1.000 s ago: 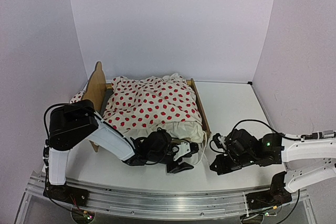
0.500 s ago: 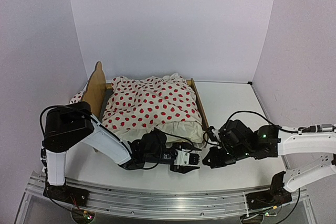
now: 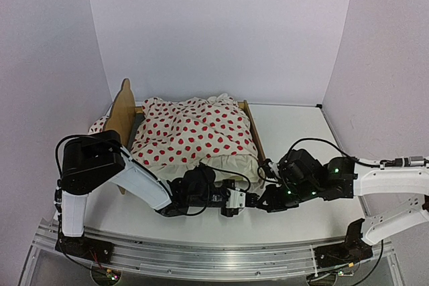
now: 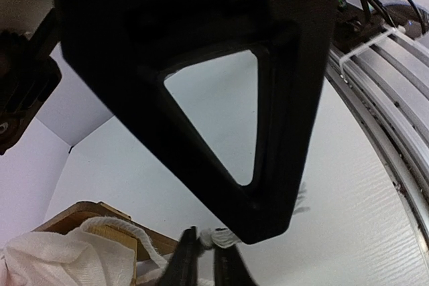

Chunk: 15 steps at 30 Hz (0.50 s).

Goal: Set up the pet bed

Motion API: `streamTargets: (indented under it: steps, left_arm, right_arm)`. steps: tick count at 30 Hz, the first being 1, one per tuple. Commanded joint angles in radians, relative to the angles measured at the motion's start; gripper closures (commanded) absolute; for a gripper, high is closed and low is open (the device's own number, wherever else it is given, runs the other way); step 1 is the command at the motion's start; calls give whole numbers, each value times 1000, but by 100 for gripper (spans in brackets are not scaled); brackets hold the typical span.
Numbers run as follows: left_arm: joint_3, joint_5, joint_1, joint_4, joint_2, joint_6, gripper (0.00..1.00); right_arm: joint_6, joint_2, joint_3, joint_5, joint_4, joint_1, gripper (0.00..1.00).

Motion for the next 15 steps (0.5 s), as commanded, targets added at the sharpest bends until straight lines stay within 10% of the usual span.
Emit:
streamTargets:
  steps: [1, 8, 15]
  left_arm:
    - [31, -76, 3, 89, -11, -69, 100]
    - [33, -50, 62, -12, -57, -323, 100]
    - [38, 31, 103, -71, -74, -490, 100]
  right_arm:
    - [-9, 4, 36, -1, 5, -14, 95]
    - [-31, -60, -88, 240, 115, -20, 55]
    - [-24, 20, -333, 395, 676, 57, 48]
